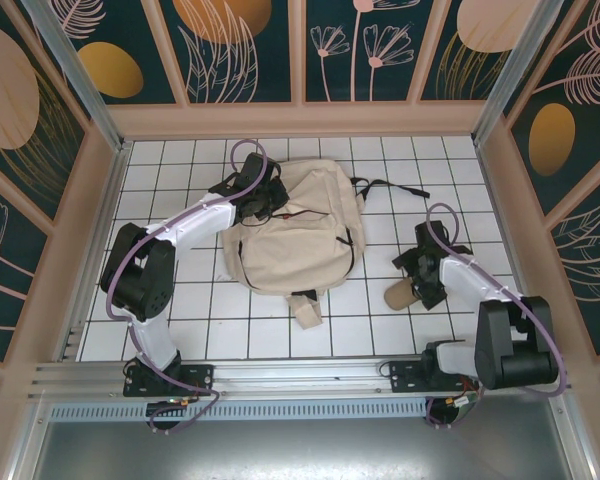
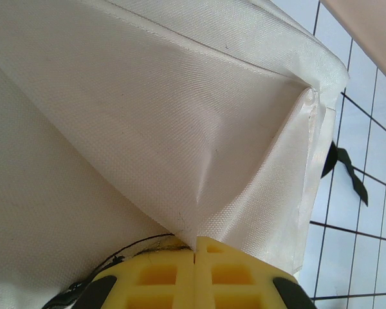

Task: Pack the student bag
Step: Move the glasses case to the bottom-right of the table, then pick up the glasses case from the bottom-right of the table.

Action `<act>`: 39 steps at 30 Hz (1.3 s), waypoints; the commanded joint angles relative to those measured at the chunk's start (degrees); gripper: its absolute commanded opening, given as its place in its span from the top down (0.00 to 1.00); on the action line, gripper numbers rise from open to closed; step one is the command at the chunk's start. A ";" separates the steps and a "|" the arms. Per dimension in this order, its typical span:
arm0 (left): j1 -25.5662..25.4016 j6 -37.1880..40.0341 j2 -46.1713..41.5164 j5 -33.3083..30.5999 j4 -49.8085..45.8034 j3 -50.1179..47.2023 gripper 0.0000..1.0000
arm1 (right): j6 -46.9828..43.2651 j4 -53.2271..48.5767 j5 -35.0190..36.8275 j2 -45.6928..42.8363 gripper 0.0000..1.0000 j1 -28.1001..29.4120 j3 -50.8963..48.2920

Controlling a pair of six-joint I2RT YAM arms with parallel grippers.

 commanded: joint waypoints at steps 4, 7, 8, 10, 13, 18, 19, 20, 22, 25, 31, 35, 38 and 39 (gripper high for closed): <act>0.57 1.15 -1.16 -0.21 0.10 -0.67 1.00 | 2.67 0.26 0.10 2.14 0.14 0.95 0.62; 0.57 1.13 -1.04 0.12 0.21 -0.93 1.00 | 2.84 0.32 1.74 2.48 0.17 0.95 0.13; 0.56 1.09 -1.04 0.15 0.20 -0.95 1.00 | 2.88 0.23 2.10 2.65 0.19 1.01 0.05; 0.54 1.04 -1.15 0.15 0.03 -1.12 1.00 | 2.55 0.85 2.24 2.60 0.27 0.95 -0.26; 0.60 1.01 -1.96 -0.34 -0.29 -1.55 0.88 | 1.91 2.02 2.63 1.67 0.36 1.04 -0.41; 0.69 1.31 -5.74 -2.20 -1.24 -3.64 0.53 | 0.61 1.19 3.86 -0.35 0.41 1.85 1.80; 0.69 1.36 -6.41 -2.40 -1.29 -4.25 0.49 | 0.32 1.02 3.97 -0.62 0.42 2.12 2.48; 0.74 2.00 -8.10 -1.95 -1.10 -4.98 0.45 | -0.04 1.06 3.89 -0.90 0.43 2.54 3.12; 0.75 4.79 -10.96 2.23 3.36 -8.25 0.36 | -0.65 1.54 3.08 -1.16 0.43 3.66 4.65; 0.69 7.10 -14.11 7.83 9.48 -11.79 0.25 | -0.91 2.04 2.23 -0.04 0.43 6.59 8.18; -1.29 9.88 -18.24 12.22 14.58 -16.53 0.14 | 0.98 4.25 1.12 5.04 0.43 14.91 16.89; -5.38 10.06 -17.49 16.01 18.87 -19.03 0.10 | 1.87 5.79 0.63 9.60 0.43 19.69 23.22; -8.89 9.95 -15.94 18.06 22.75 -20.69 0.11 | 2.24 6.94 -2.31 13.08 0.43 21.78 27.28; -9.86 9.55 -15.83 18.09 24.87 -21.15 0.12 | 2.38 7.19 -3.12 14.01 0.43 22.19 28.61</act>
